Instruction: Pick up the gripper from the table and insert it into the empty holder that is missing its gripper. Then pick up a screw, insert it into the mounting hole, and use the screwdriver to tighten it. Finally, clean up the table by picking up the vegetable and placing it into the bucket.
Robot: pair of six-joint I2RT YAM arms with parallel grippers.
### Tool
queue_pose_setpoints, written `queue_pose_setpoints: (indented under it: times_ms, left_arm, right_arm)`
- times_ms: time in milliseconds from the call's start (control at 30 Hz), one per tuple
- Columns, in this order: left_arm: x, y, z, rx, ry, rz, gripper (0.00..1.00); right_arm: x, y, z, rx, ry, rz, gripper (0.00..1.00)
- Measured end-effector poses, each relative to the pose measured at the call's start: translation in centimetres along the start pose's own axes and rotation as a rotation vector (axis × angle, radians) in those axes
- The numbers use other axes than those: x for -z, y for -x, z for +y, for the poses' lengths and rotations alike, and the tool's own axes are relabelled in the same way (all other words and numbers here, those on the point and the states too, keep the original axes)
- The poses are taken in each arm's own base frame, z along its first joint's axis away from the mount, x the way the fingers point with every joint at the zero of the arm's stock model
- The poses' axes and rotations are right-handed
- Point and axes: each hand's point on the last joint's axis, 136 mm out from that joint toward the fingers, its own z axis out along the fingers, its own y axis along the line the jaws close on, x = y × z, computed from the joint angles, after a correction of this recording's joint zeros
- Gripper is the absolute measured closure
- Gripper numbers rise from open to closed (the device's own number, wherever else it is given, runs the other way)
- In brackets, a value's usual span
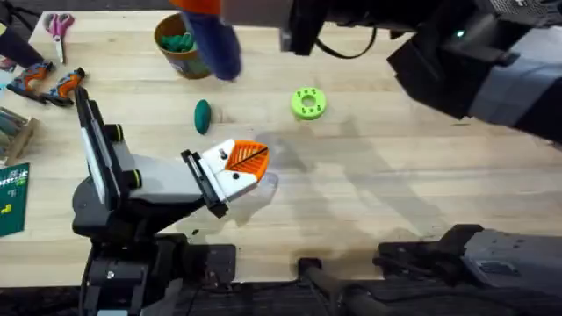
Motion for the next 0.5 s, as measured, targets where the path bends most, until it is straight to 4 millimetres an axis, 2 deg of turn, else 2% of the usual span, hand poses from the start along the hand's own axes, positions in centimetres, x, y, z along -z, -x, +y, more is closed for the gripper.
queue_pose_setpoints:
  times_ms: [33,67,167,267,367,500]
  left_arm:
    - [0.0,0.0,0.0,0.0,0.0,0.0,0.997]
    - [0.0,0.0,0.0,0.0,0.0,0.0,0.997]
    - [0.0,0.0,0.0,0.0,0.0,0.0,0.997]
    - [0.0,0.0,0.0,0.0,0.0,0.0,0.997]
    - [0.0,0.0,0.0,0.0,0.0,0.0,0.997]
    - [0.0,0.0,0.0,0.0,0.001,0.0,0.997]
  right_arm:
    - [0.4,-0.8,-0.4,-0.009,-0.009,0.028,0.975]
    - [1.9,-3.8,-1.9,-0.029,-0.046,0.138,0.975]
    - [4.0,-7.6,-3.5,-0.043,-0.108,0.277,0.975]
    - [7.1,-11.1,-5.8,0.021,-0.214,0.439,0.975]
    - [10.5,-13.7,-8.4,0.172,-0.324,0.615,0.975]
    - [14.9,-15.1,-12.2,0.416,-0.452,0.833,0.975]
